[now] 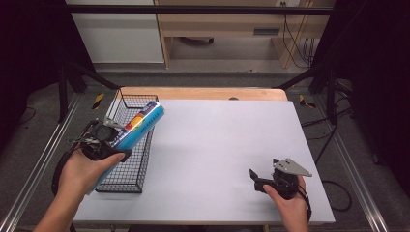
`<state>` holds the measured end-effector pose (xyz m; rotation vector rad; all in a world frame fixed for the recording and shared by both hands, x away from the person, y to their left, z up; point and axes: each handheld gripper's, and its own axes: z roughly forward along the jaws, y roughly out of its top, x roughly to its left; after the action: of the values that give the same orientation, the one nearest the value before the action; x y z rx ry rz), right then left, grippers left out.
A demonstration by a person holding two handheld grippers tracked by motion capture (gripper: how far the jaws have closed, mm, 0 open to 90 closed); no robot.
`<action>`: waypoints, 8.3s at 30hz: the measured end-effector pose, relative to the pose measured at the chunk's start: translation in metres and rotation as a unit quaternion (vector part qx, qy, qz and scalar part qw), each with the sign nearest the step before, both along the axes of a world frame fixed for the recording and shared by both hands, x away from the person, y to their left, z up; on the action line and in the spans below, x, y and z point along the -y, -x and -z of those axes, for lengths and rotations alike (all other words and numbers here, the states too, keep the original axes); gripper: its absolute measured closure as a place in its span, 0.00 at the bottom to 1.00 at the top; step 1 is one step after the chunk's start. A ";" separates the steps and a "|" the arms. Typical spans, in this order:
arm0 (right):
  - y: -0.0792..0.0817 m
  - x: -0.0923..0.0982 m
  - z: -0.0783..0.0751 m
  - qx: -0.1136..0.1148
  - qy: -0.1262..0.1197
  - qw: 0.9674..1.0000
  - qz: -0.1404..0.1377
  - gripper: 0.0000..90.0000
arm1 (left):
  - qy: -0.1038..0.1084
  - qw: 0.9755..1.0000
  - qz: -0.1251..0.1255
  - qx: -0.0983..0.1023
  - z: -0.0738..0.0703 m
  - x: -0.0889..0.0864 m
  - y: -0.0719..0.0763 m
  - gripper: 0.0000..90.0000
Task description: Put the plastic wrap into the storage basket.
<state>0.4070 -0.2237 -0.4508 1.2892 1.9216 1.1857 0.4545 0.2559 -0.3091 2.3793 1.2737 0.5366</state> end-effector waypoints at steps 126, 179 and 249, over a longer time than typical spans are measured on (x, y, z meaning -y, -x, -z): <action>-0.001 0.004 -0.002 -0.003 -0.013 1.000 0.002 0.08 | -0.105 0.975 -0.127 -0.150 0.073 -0.006 -0.061 0.35; -0.002 0.005 -0.001 -0.002 -0.007 1.000 -0.002 0.08 | 0.005 0.997 -0.073 0.016 0.035 0.007 -0.038 0.07; -0.001 0.009 -0.005 0.013 -0.006 1.000 0.002 0.05 | 0.143 0.960 0.190 0.149 0.051 0.171 0.020 0.04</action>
<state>0.4085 -0.2328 -0.4458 1.2759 1.8951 1.2091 0.4341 0.0854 -0.3597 2.1239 0.6869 0.5237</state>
